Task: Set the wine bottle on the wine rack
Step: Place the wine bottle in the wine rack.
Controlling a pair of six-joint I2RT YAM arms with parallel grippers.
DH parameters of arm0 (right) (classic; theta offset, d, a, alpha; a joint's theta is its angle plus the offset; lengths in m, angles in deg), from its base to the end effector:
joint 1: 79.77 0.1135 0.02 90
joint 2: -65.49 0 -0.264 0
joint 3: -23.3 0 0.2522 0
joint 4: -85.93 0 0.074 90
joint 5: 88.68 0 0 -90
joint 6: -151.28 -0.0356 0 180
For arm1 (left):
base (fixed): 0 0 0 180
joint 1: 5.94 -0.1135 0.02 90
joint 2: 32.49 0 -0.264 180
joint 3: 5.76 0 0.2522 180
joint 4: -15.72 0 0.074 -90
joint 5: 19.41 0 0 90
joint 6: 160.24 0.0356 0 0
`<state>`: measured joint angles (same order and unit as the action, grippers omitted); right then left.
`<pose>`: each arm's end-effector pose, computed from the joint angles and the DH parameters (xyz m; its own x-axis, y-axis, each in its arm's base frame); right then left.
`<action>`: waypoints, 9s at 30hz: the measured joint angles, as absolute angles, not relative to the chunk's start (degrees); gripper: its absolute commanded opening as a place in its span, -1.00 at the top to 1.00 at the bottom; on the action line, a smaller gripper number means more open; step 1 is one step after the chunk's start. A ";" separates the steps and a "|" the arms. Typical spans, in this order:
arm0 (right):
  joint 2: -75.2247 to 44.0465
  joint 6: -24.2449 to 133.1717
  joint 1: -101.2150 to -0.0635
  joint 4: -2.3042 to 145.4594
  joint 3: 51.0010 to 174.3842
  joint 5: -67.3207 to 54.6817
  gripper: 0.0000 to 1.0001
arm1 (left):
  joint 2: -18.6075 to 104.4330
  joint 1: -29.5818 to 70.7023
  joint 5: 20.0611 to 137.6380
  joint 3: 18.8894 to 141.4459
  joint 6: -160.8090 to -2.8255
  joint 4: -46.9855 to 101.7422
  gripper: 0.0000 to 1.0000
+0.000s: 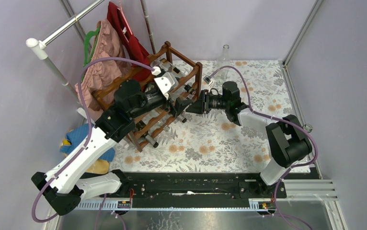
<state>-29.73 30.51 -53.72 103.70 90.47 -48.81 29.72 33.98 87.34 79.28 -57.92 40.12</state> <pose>0.3131 0.1835 0.2405 -0.6289 0.0576 -0.7754 -0.7428 0.2500 0.6211 0.1755 -0.1602 0.4419 0.1577 0.1344 -0.9783 0.8207 0.5331 0.2056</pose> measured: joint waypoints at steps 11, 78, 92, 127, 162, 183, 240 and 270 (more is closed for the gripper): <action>-32.48 24.00 -50.40 115.72 87.80 -43.89 1.00 | 29.68 33.06 87.52 78.10 -57.99 39.20 -0.97; -45.25 9.31 -48.52 128.71 96.67 -33.44 1.00 | 30.88 30.27 87.69 77.58 -58.12 38.10 -0.97; -45.40 11.17 -48.41 124.92 99.54 -29.68 1.00 | 30.88 30.27 87.69 77.58 -58.12 38.10 -0.97; -45.44 42.80 -43.45 105.87 106.66 -21.79 0.79 | 30.88 30.27 87.69 77.58 -58.10 38.10 -0.97; -44.20 61.40 -40.19 103.35 106.68 -14.73 0.08 | 31.30 30.27 87.67 77.30 -58.07 38.10 -0.98; -42.73 62.97 -40.19 95.70 109.66 -15.21 -0.09 | 31.30 30.27 87.71 77.30 -58.07 38.10 -0.97; -39.69 77.22 -40.98 69.74 114.71 -18.71 0.68 | 28.04 30.27 86.84 74.28 -58.10 35.15 -0.97; -22.03 90.07 -56.22 45.91 114.62 -28.35 -0.93 | 25.48 30.27 89.13 72.18 -60.72 30.98 -0.97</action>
<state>-22.03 90.07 -56.22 45.91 114.62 -28.35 25.48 30.27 89.13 72.18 -60.72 30.98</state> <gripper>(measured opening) 0.758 0.987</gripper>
